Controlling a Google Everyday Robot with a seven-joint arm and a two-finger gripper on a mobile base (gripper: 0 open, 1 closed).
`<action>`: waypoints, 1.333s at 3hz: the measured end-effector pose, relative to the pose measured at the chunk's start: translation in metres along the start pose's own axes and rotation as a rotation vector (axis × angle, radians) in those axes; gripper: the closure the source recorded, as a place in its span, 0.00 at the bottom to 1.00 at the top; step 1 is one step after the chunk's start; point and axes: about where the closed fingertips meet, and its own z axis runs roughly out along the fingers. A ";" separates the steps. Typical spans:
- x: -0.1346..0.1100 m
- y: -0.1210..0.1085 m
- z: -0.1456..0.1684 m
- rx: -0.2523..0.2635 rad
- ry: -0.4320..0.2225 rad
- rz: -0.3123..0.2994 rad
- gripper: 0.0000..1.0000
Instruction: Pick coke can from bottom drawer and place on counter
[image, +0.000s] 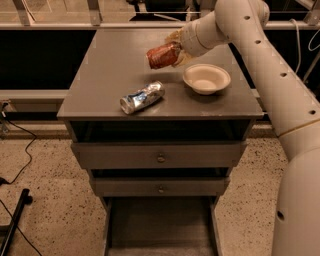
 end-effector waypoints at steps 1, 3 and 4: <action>-0.001 0.001 0.003 -0.003 -0.004 0.000 0.63; -0.004 0.004 0.010 -0.010 -0.012 -0.001 0.16; -0.006 0.005 0.013 -0.013 -0.016 -0.001 0.00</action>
Offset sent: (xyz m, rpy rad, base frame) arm 0.0004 0.0022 -0.0026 0.0000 0.0034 0.0032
